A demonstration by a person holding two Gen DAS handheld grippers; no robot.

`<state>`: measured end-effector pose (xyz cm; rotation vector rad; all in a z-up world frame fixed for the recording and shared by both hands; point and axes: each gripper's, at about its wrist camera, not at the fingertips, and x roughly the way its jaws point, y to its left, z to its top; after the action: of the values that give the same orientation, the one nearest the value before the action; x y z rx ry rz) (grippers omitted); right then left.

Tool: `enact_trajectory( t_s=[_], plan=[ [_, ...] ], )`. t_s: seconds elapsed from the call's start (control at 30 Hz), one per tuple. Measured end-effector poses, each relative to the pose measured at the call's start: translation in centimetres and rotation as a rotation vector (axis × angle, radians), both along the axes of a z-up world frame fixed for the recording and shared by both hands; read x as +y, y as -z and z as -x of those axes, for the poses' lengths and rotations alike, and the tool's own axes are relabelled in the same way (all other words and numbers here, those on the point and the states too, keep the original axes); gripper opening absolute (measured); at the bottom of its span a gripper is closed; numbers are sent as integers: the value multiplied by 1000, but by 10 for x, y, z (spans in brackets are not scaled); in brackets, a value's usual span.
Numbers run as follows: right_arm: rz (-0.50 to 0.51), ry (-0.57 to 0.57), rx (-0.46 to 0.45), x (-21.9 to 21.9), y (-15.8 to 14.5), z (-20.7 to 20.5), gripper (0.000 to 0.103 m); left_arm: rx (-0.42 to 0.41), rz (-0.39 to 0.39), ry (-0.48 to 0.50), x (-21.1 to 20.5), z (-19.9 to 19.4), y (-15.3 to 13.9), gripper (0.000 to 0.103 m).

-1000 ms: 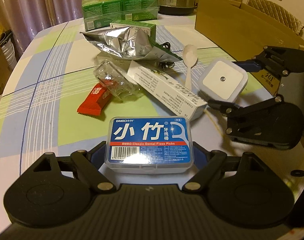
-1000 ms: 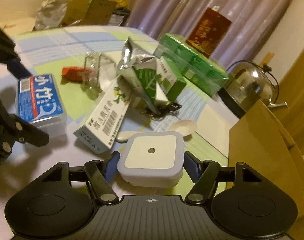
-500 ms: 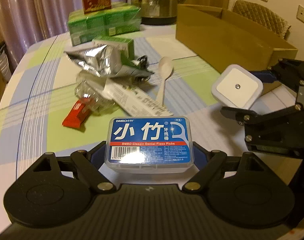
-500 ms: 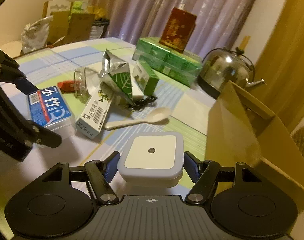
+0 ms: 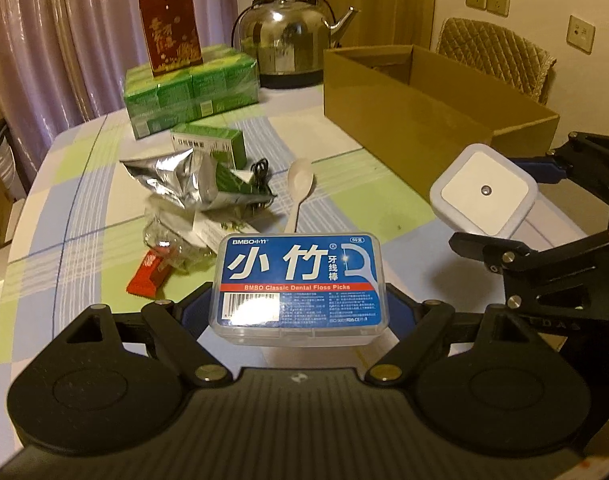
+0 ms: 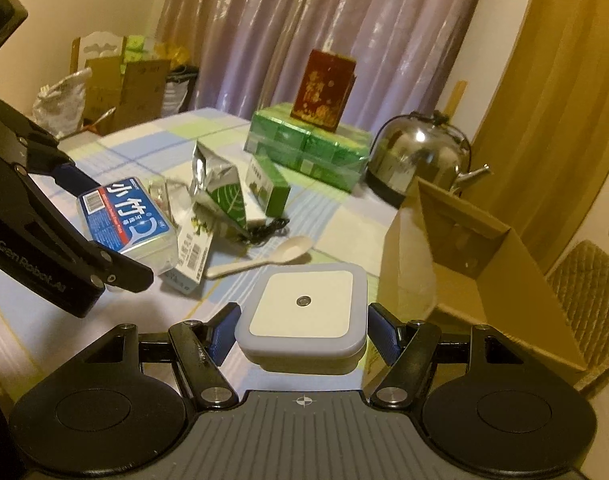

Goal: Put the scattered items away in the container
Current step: 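Carry the floss box and night-light with both grippers over the cardboard box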

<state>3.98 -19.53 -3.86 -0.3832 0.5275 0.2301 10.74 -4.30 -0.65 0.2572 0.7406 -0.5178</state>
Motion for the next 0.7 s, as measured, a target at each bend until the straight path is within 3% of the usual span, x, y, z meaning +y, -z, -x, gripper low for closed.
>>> enact_trajectory(
  t_s=[0.37, 0.7],
  plan=[
    [-51, 35, -61, -17, -37, 9, 66, -18, 10, 4, -14, 7, -25, 83],
    [-121, 176, -114, -95, -84, -26, 66, -45, 49, 88, -69, -17, -53, 83]
  ],
)
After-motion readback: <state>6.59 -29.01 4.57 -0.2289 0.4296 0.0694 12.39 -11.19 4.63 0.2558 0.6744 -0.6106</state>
